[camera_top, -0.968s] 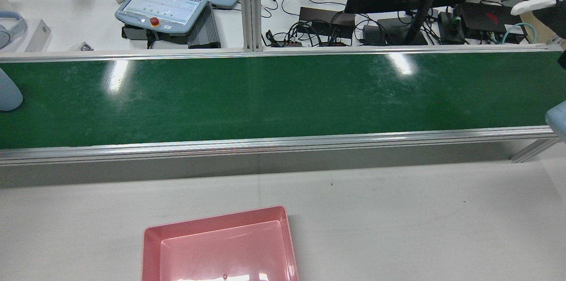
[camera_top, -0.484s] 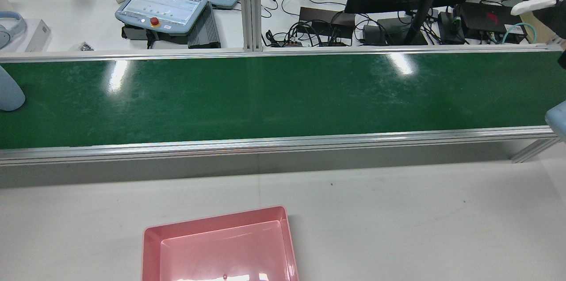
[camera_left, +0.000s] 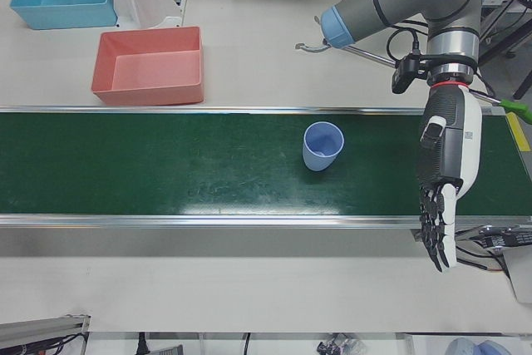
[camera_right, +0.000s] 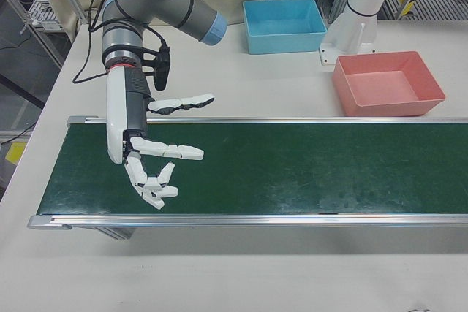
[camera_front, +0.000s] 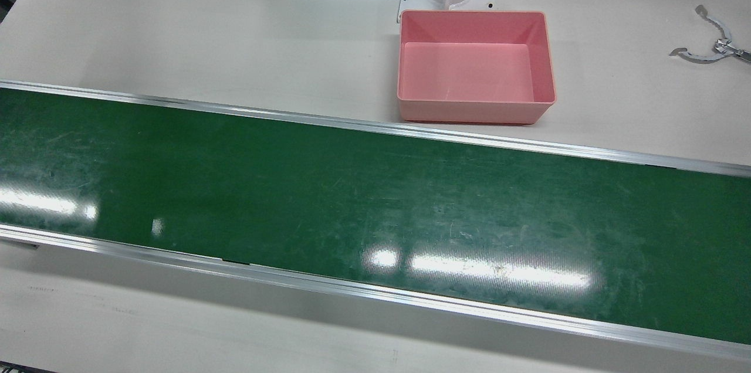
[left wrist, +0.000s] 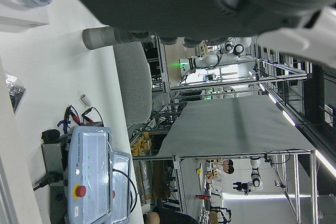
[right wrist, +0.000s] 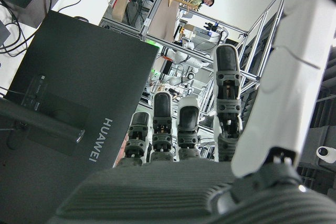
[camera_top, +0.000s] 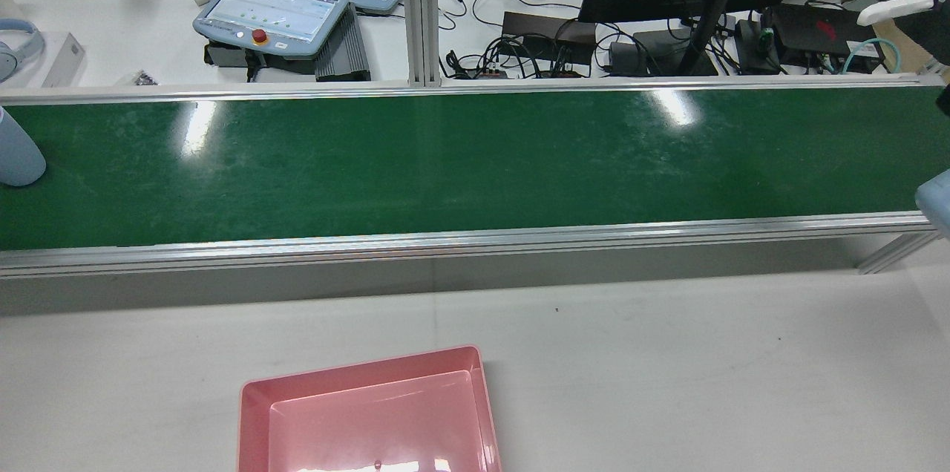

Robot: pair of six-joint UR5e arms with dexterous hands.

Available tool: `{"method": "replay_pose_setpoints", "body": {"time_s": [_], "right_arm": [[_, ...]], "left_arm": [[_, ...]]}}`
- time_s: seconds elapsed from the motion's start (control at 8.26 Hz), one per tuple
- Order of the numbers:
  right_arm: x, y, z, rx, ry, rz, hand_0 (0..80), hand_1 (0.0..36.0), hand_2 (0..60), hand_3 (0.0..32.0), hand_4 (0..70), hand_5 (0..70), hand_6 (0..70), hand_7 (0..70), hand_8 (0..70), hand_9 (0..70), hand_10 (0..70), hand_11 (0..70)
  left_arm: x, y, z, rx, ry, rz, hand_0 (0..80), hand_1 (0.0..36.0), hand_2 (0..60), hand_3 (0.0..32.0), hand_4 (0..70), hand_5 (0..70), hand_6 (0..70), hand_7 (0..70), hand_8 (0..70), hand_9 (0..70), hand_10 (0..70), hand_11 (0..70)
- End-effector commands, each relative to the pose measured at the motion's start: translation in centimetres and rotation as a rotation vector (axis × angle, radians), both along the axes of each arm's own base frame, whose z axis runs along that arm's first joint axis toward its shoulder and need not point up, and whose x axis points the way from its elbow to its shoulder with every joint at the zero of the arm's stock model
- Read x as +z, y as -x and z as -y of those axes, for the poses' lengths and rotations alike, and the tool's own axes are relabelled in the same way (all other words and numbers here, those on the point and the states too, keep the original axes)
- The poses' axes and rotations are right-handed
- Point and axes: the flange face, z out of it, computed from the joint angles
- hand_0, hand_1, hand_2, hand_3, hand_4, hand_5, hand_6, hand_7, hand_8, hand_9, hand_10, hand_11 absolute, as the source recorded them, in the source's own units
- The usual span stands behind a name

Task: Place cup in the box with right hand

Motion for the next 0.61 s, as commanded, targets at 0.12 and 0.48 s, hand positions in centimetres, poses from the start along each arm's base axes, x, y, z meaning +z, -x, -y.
{"method": "replay_pose_setpoints", "body": {"time_s": [0.12,0.48], "right_arm": [[-0.28,-0.01,-0.11,-0.002,-0.007,0.002,56.4,10.9,0.0,0.0,46.6,6.5,18.9,70.0,16.0,34.8,12.0,18.7],[0.01,0.01,-0.01,-0.001,0.0,-0.001,56.5,10.9,0.0,0.0,46.6,6.5,19.3,70.0,16.4,35.5,12.3,19.1]], "left_arm": [[0.02,0.03,0.03,-0.001,-0.001,0.0,0.0,0.0,0.0,0.0,0.0,0.0,0.0,0.0,0.0,0.0,0.0,0.0],[0.02,-0.06,0.04,0.001,-0.001,0.0,0.0,0.0,0.0,0.0,0.0,0.0,0.0,0.0,0.0,0.0,0.0,0.0]]}}
